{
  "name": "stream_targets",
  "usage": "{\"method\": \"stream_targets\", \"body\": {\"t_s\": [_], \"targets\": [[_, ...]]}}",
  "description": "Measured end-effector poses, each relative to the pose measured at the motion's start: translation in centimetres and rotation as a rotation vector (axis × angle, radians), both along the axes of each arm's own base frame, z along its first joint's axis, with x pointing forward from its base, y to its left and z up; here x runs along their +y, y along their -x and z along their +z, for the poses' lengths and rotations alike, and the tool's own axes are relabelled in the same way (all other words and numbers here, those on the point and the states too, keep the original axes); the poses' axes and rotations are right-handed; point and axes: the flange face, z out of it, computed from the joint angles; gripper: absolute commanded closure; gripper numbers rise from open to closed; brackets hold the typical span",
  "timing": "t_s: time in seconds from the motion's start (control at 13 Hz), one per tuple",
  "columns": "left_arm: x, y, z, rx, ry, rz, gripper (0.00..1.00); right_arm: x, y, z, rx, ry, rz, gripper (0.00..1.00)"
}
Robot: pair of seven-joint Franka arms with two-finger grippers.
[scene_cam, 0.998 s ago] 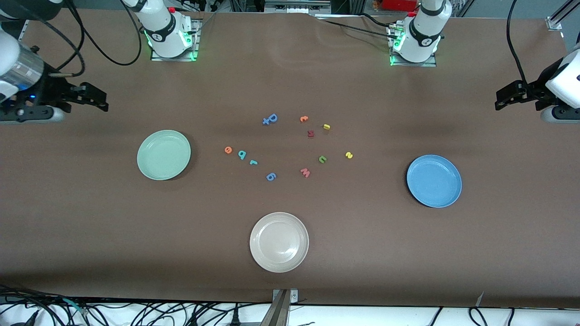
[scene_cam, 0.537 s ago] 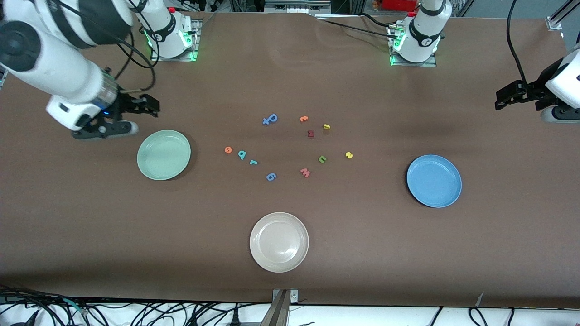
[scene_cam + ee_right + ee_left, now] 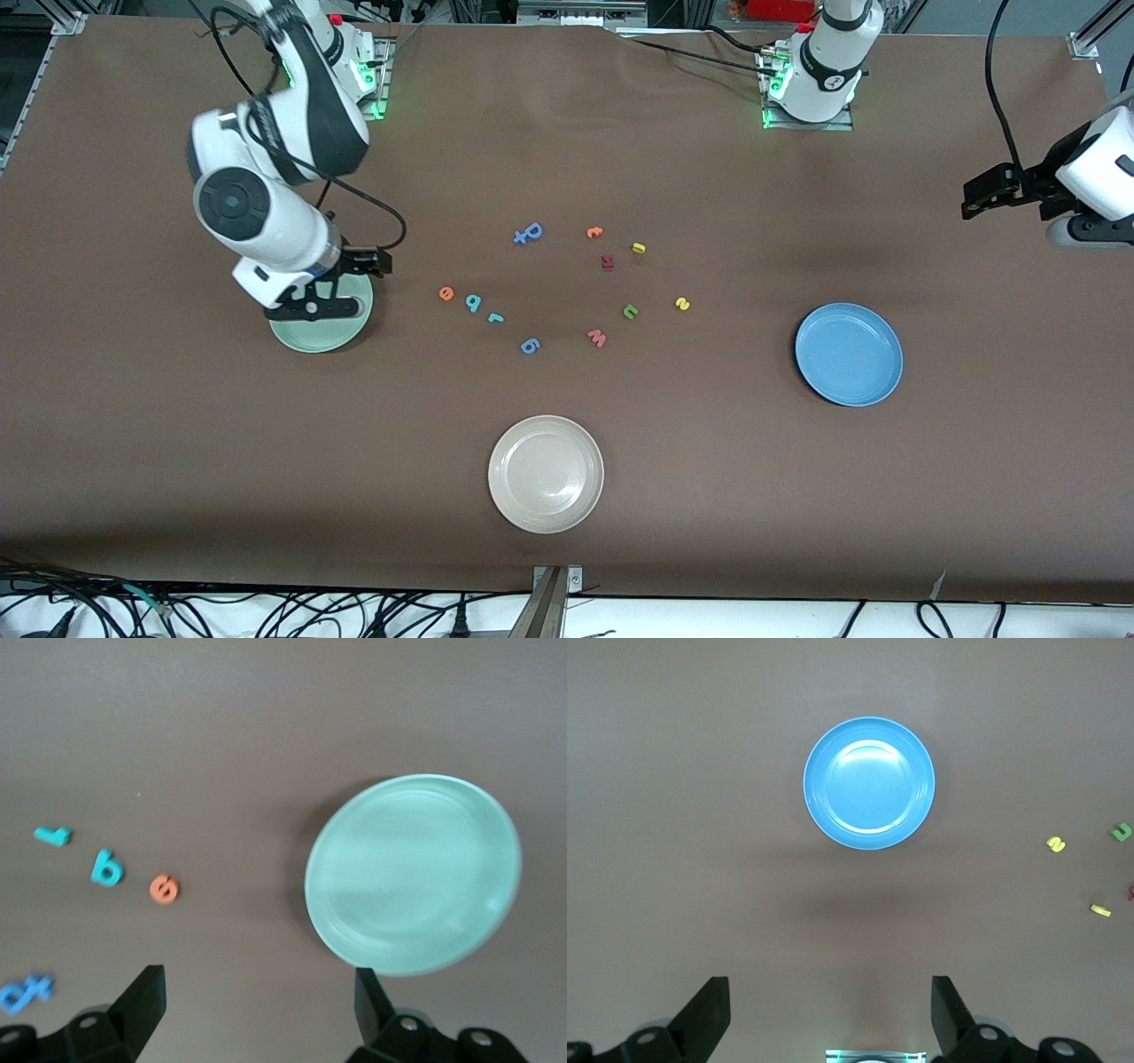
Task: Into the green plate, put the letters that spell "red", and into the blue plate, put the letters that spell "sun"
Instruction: 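Reach the right gripper toward the orange 6 while the left gripper reaches the yellow 2, then grasp the orange 6 with the right gripper while the left gripper grasps the yellow 2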
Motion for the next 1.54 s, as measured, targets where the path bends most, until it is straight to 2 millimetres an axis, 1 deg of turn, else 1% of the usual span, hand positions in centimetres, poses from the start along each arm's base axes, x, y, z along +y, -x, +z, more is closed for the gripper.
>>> {"method": "stream_targets", "body": {"t_s": [0.15, 0.23, 0.31, 0.38, 0.54, 0.61, 0.69, 0.77, 0.84, 1.0, 1.07, 1.15, 1.23, 1.3, 1.38, 1.54], "targets": [[-0.1, -0.4, -0.8, 0.013, 0.000, -0.002, 0.00, 1.5, 1.8, -3.8, -0.018, 0.000, -0.066, 0.06], [-0.2, -0.5, -1.1, 0.018, 0.000, -0.004, 0.00, 2.6, 2.9, -5.1, -0.014, 0.006, -0.102, 0.10], [-0.6, -0.8, -1.6, 0.021, 0.007, -0.008, 0.00, 3.7, 3.8, -6.1, -0.011, 0.011, -0.134, 0.12], [-1.4, -1.2, -2.5, 0.030, 0.032, -0.010, 0.00, 4.7, 4.4, -7.2, -0.012, 0.014, -0.170, 0.12], [-3.6, -2.4, -5.2, 0.060, 0.075, 0.027, 0.00, 6.5, 5.3, -10.0, -0.043, 0.004, -0.296, 0.12], [-5.2, -3.2, -6.9, 0.062, 0.078, 0.055, 0.00, 7.3, 5.6, -11.3, -0.066, -0.009, -0.378, 0.12], [-7.3, -3.9, -8.8, 0.061, 0.070, 0.083, 0.00, 7.9, 6.0, -12.5, -0.091, -0.027, -0.455, 0.12], [-9.9, -4.3, -10.5, 0.068, 0.057, 0.103, 0.00, 8.2, 6.2, -13.5, -0.121, -0.051, -0.520, 0.12], [-12.9, -4.4, -12.2, 0.076, 0.042, 0.114, 0.00, 8.4, 6.3, -14.0, -0.140, -0.068, -0.572, 0.18], [-19.1, -4.2, -15.7, 0.076, 0.017, 0.125, 0.00, 8.4, 6.4, -14.2, -0.149, -0.073, -0.625, 0.31], [-21.5, -4.0, -17.5, 0.055, 0.012, 0.141, 0.00, 8.3, 6.4, -14.3, -0.147, -0.071, -0.633, 0.35], [-23.4, -3.7, -19.6, 0.027, 0.014, 0.156, 0.00, 8.3, 6.5, -14.5, -0.145, -0.069, -0.638, 0.35], [-24.8, -3.1, -22.2, -0.002, 0.019, 0.171, 0.00, 8.3, 6.6, -14.6, -0.143, -0.067, -0.646, 0.35], [-25.5, -2.3, -24.6, -0.022, 0.024, 0.180, 0.00, 8.3, 6.6, -14.7, -0.142, -0.065, -0.653, 0.35], [-25.8, -1.5, -26.8, -0.032, 0.027, 0.182, 0.00, 8.3, 6.6, -14.8, -0.141, -0.064, -0.658, 0.35], [-25.9, -0.6, -30.1, -0.035, 0.028, 0.185, 0.00, 8.3, 6.6, -14.8, -0.140, -0.062, -0.665, 0.37]]}}
